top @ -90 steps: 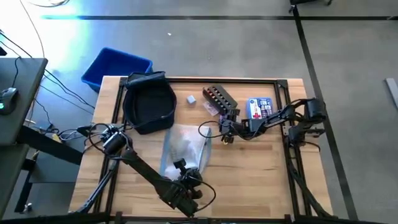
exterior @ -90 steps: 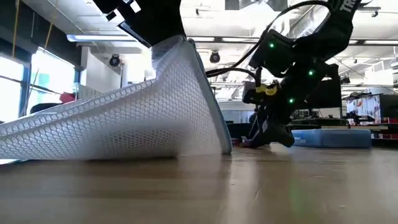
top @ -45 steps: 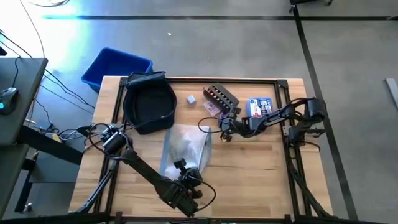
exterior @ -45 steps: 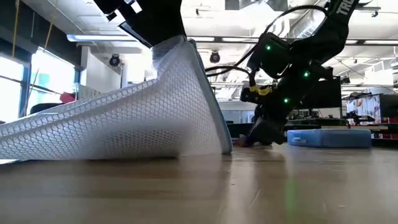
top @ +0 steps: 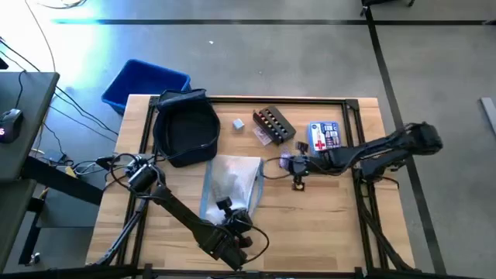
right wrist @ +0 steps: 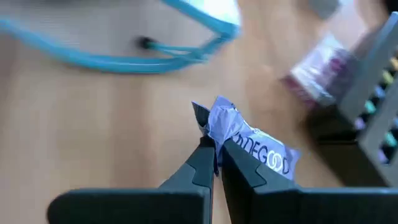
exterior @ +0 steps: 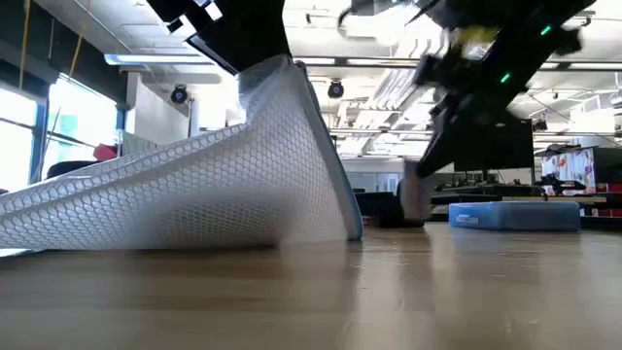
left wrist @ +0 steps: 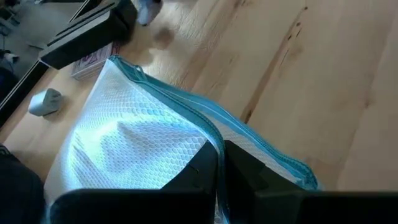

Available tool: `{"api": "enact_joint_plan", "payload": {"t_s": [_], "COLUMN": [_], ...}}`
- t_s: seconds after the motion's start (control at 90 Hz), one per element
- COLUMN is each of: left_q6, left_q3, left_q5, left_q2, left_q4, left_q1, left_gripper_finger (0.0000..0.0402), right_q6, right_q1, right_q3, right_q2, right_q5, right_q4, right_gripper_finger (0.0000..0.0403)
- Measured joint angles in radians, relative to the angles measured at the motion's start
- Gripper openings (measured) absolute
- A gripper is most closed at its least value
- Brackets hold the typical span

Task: Unpack backpack
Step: Put the purple snack bar into the white zip bag

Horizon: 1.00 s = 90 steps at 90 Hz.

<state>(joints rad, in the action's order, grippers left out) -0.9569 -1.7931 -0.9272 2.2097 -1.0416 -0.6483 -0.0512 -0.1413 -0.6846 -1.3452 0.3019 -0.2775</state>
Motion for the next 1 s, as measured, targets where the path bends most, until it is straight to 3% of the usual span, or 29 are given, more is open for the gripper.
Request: {"api": "enact_joint_plan", "payload": {"t_s": [0.167,0.444,0.811,1.0], "left_q6": [0.0,0.002,0.044,0.086], "left_q3": [0.0,0.0,0.0,0.0], "left_q5": [0.0,-0.002,-0.004,-0.002], "left_q2": [0.0,0.0,-0.002,-0.003], "left_q4": [0.0,-0.002,-0.059,-0.061], "left_q1": [0.0,0.0,-0.04,-0.069], "left_gripper_finger": [0.0,0.0,0.0,0.0], "right_q6": [-0.037,0.217,0.312,0.41], "right_q1": [-0.151,-0.363,-0.28,-0.216], "right_q3": [0.0,-0.002,-0.01,-0.158], "right_q2": [0.063,0.001,-0.265,-0.447], "right_q5": [-0.061,-0.203,-0.195,-0.189], "right_q4": [0.061,0.557,0.796,0.824], "right_gripper_finger": [0.0,0.0,0.0,0.0]}}
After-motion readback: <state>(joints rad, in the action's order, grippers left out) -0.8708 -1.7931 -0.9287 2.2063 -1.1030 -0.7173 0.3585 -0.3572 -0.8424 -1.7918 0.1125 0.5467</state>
